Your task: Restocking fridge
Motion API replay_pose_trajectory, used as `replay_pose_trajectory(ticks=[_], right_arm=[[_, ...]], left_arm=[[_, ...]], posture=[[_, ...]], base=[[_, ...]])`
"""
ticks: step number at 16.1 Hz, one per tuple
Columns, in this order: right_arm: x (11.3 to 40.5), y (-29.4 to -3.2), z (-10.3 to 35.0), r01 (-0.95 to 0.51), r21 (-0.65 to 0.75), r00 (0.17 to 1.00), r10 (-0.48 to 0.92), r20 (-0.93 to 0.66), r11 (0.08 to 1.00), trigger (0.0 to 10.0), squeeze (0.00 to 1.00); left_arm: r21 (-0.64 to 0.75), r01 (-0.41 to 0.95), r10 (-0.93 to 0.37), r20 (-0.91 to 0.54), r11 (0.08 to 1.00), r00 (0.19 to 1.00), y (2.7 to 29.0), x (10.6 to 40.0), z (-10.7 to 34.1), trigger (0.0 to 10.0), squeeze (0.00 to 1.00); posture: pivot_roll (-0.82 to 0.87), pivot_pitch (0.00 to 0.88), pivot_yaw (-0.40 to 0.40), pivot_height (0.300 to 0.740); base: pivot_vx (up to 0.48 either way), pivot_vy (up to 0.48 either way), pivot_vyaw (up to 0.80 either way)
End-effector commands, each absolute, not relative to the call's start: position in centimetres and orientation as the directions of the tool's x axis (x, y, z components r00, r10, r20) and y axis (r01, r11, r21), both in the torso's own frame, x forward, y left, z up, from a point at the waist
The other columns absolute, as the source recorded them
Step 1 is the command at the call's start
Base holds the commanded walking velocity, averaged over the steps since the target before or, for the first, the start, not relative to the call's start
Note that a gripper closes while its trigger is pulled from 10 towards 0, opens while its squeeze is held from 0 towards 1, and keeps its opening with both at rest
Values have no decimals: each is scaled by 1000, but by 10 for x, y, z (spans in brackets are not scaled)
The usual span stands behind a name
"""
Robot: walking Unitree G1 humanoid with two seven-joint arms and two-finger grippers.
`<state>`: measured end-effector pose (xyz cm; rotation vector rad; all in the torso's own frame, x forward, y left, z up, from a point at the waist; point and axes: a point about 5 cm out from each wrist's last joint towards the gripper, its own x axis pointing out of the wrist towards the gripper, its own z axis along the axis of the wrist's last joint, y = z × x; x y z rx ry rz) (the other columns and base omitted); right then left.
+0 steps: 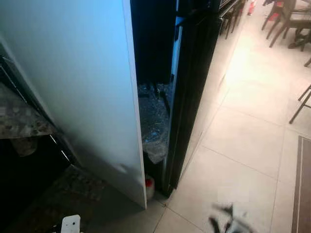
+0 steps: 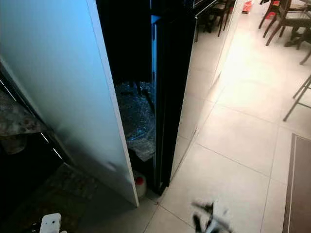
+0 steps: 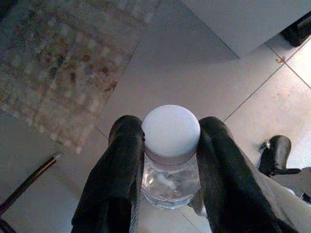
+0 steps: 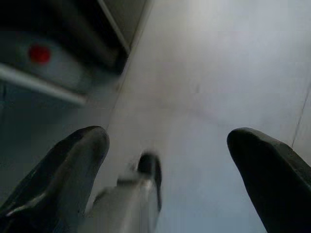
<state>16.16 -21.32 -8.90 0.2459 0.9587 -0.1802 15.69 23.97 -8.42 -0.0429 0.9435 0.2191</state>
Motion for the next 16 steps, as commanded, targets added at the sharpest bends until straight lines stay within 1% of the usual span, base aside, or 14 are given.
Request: replay_pose_trajectory(ticks=[1,2,5,6,7,8,12,14,15,16], right_arm=[[154,-211,-93,270,128,535,-38,-844,954,10000,0],[149,-205,-96,264,135,521,-24,-853,955,10000,0],[135,-184,-104,260,147,494,-1,-869,954,10000,0],[131,-177,-106,251,142,484,3,-875,957,10000,0],[128,-173,-107,255,138,478,-1,-878,957,10000,0],[127,-172,-107,264,136,487,-10,-873,955,10000,0],[125,-164,-108,272,133,503,-23,-864,953,10000,0],[118,-155,-110,267,124,479,-20,-877,956,10000,0],[122,-160,-109,277,122,487,-29,-873,953,10000,0],[137,-176,-103,289,123,523,-49,-851,949,10000,0]], left_arm=[[60,-213,176,-796,975,579,242,159,-82,10000,0],[63,-214,180,-786,975,592,243,162,-80,10000,0],[44,-217,189,-675,975,713,249,190,-62,10000,0],[22,-209,180,-601,978,779,250,208,-50,10000,0],[24,-170,156,-533,985,832,248,222,-38,10000,0],[26,-145,140,-482,989,865,247,229,-31,10000,0],[46,-91,102,-445,995,890,242,224,-31,10000,0],[42,-110,116,-507,993,854,242,215,-41,10000,0],[46,-112,120,-534,993,837,241,212,-45,10000,0],[35,-131,127,-578,991,806,239,207,-50,10000,0]], posture=[[-1,0,5,740],[-1,0,5,740],[-9,0,8,740],[-2,0,4,740],[0,0,3,740],[-3,0,2,740],[-1,0,0,740],[10,0,-1,740],[10,0,0,740],[0,0,5,740]], base=[[0,0,0],[0,0,0],[0,0,0],[0,0,0],[0,0,0],[0,0,0],[0,0,0],[0,0,0],[0,0,0],[0,0,0]])
